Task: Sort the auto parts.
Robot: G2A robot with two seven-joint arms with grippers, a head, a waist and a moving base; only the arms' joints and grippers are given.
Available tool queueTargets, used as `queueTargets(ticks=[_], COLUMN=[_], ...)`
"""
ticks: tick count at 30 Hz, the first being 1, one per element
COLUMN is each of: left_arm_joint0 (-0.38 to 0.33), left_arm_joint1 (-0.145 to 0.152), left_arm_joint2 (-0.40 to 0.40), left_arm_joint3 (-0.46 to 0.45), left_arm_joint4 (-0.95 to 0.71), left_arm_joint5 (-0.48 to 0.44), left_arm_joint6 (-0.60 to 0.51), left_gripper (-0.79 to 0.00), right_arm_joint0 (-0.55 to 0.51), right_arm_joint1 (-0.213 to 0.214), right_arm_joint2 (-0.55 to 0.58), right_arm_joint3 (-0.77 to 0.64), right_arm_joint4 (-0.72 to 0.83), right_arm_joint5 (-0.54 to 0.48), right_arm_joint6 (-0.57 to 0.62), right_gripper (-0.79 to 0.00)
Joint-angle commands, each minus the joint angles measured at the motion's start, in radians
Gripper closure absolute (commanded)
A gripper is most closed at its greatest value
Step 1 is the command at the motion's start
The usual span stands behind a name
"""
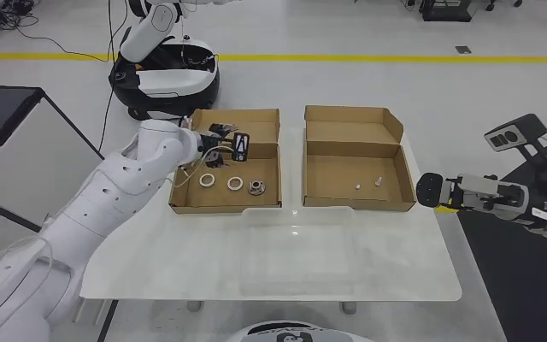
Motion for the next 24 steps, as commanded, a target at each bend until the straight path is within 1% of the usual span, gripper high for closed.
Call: queueTargets(ticks=[1, 5, 9, 13, 16, 21, 24], left_arm_joint0=[0.044, 0.137, 0.22, 0.289, 0.341, 0.421, 0.455], left_arm_joint1=[0.017, 0.045, 0.07, 0.094, 0.112, 0.145, 0.16], left_arm_joint2=[-0.042, -0.129, -0.213, -0.305, -0.387, -0.523, -0.589], left_arm_joint3=[-0.06, -0.178, -0.267, -0.335, -0.366, -0.404, -0.407], left_arm_joint4=[-0.004, -0.039, -0.094, -0.148, -0.191, -0.182, -0.188], left_arm_joint5=[0.044, 0.13, 0.143, 0.117, 0.107, 0.035, -0.026], left_arm_joint6=[0.006, 0.038, 0.07, 0.096, 0.123, 0.151, 0.196], left_gripper=[-0.785, -0.785, -0.785, -0.785, -0.785, -0.785, -0.785], right_arm_joint0=[0.0, 0.0, 0.0, 0.0, 0.0, 0.0, 0.0], right_arm_joint1=[0.0, 0.0, 0.0, 0.0, 0.0, 0.0, 0.0], right_arm_joint2=[0.0, 0.0, 0.0, 0.0, 0.0, 0.0, 0.0], right_arm_joint3=[0.0, 0.0, 0.0, 0.0, 0.0, 0.0, 0.0], right_arm_joint4=[0.0, 0.0, 0.0, 0.0, 0.0, 0.0, 0.0], right_arm_joint5=[0.0, 0.0, 0.0, 0.0, 0.0, 0.0, 0.0], right_arm_joint6=[0.0, 0.0, 0.0, 0.0, 0.0, 0.0, 0.0], right_gripper=[-0.785, -0.785, -0.785, -0.785, -0.785, -0.785, -0.785])
